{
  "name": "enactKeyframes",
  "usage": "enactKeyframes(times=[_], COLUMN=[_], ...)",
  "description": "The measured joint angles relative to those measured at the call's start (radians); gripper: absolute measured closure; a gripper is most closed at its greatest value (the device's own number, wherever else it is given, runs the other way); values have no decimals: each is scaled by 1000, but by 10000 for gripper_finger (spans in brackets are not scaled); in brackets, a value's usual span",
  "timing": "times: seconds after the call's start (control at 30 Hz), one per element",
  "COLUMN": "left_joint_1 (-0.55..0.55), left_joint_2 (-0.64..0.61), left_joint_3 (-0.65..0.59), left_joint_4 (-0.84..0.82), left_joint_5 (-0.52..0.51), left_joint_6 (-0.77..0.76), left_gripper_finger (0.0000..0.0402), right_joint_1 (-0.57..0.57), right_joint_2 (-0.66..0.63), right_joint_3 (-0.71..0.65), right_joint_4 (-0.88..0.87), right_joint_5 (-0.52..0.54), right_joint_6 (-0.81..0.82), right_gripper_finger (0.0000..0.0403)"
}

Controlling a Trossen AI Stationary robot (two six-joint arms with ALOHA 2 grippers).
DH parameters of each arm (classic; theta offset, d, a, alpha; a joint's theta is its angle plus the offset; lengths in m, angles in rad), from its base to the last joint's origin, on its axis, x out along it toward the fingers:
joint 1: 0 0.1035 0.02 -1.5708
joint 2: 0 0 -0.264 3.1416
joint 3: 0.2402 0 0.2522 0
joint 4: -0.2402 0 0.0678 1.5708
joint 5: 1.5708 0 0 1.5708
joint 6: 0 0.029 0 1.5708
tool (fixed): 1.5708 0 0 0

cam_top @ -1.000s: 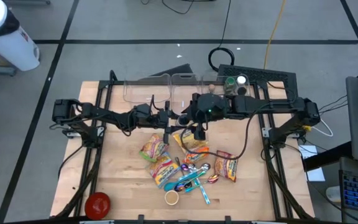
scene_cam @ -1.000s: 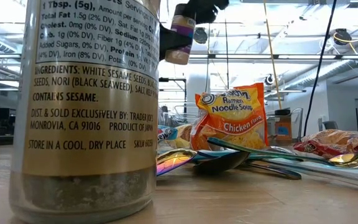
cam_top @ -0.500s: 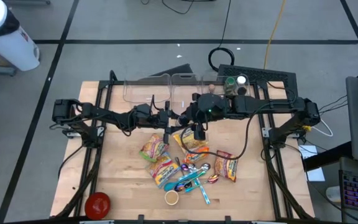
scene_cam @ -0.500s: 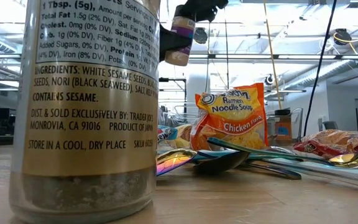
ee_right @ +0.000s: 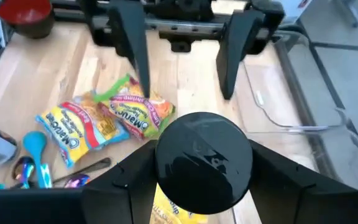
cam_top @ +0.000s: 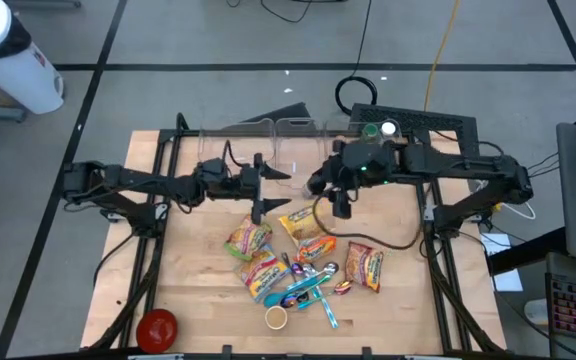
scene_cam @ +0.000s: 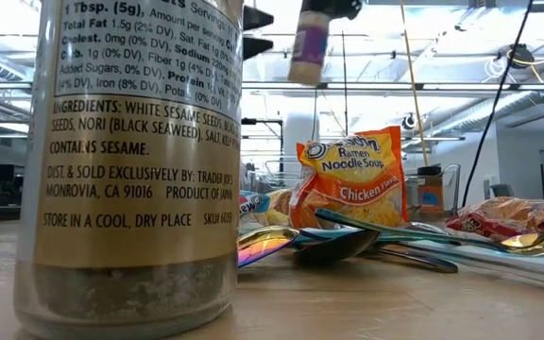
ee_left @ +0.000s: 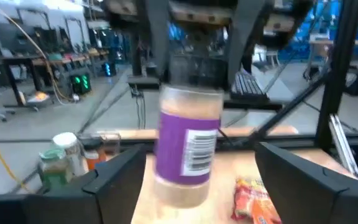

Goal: Pick & Place Food Item
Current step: Put the purple seasoning bottle into the right transparent bin

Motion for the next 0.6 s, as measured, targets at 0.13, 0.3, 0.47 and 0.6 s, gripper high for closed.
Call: enactKeyframes(times=[0.13, 0.3, 0.47, 0.6], left_joint_1=[-1, -3, -3, -3], left_joint_2=[-51, -68, -64, -63], left_joint_3=[-1, -1, -1, -1], left_joint_4=[-67, -84, -93, -93], left_joint_5=[1, 5, 5, 5], left_joint_6=[-25, -18, -17, -16], left_gripper_finger=[70, 67, 64, 64], right_joint_1=[-11, -106, -269, -417], right_joint_2=[-60, -119, -128, -110], right_joint_3=[0, 0, 0, -10], right_joint_4=[-37, -72, -92, -82], right_joint_5=[89, 151, 132, 73], right_joint_6=[1, -5, -10, -30], right_gripper_finger=[208, 208, 208, 208])
